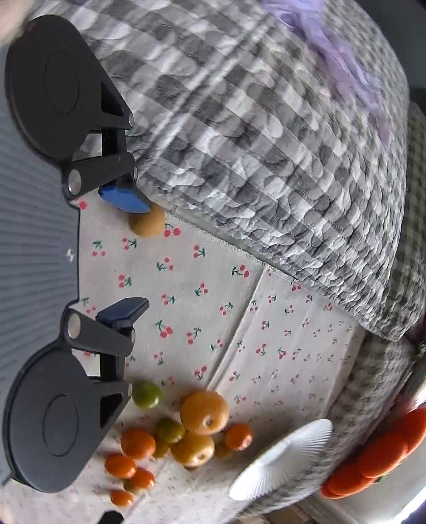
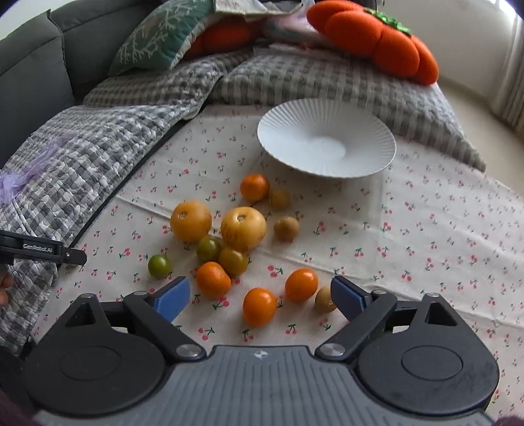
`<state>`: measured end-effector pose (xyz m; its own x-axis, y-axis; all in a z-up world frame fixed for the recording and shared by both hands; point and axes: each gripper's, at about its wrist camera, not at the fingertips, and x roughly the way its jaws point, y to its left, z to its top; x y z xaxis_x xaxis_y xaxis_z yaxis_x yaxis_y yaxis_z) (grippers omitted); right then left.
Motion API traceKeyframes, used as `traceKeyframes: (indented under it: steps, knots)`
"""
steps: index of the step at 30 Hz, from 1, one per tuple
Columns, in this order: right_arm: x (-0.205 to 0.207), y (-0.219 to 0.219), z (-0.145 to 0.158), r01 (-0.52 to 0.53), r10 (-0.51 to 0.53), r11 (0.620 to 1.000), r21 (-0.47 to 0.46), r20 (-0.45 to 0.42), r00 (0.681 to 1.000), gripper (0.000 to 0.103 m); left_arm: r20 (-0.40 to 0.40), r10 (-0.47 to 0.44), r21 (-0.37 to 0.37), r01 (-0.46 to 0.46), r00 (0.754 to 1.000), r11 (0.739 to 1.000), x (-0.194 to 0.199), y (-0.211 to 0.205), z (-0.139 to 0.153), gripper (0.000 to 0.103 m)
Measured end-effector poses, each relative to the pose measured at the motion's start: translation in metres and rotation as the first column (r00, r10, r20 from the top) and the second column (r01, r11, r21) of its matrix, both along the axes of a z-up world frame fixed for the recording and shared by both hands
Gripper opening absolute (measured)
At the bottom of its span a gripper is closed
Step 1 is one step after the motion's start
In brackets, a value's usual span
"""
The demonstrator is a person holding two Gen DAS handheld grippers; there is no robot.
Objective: Organize fruits
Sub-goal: 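Close the left gripper on the small brown fruit while the right gripper grasps another brown fruit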
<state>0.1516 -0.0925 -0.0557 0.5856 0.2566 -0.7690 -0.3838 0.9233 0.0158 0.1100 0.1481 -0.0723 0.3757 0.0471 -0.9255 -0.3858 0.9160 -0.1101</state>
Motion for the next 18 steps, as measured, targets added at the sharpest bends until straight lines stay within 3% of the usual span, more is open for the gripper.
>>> traceKeyframes:
  steps: [2,6,9,10,11,15,18]
  knots:
    - [0.003,-0.002,0.001,0.011,-0.011,1.000,0.002,-0.013,1.000,0.089,0.002,0.003,0.030,-0.003,1.000,1.000,0.008,0.003,-0.004,0.057]
    - [0.013,-0.013,0.003,0.050,-0.048,0.998,0.042,-0.043,0.998,0.075,-0.039,-0.018,0.076,0.020,0.999,0.997,0.017,0.003,-0.018,0.055]
    - [0.021,-0.027,0.008,0.092,-0.089,0.992,0.091,-0.039,0.995,0.068,-0.045,-0.018,0.107,0.023,0.999,0.994,0.023,0.003,-0.027,0.046]
    - [0.023,-0.031,0.009,0.105,-0.102,0.989,0.099,-0.040,0.994,0.067,-0.038,-0.021,0.114,0.025,0.999,0.993,0.023,0.002,-0.026,0.037]
    - [0.026,-0.034,0.009,0.112,-0.108,0.988,0.107,-0.045,0.993,0.064,-0.032,-0.020,0.128,0.024,0.999,0.992,0.023,0.003,-0.025,0.023]
    - [0.030,-0.043,0.005,0.126,-0.120,0.984,0.128,-0.052,0.991,0.054,-0.014,-0.020,0.113,0.022,1.000,0.993,0.022,0.004,-0.023,0.023]
    - [0.027,-0.035,0.003,0.056,-0.050,0.990,0.130,-0.049,0.998,0.054,0.011,-0.043,0.106,0.042,0.999,0.994,0.022,-0.005,-0.018,0.023]
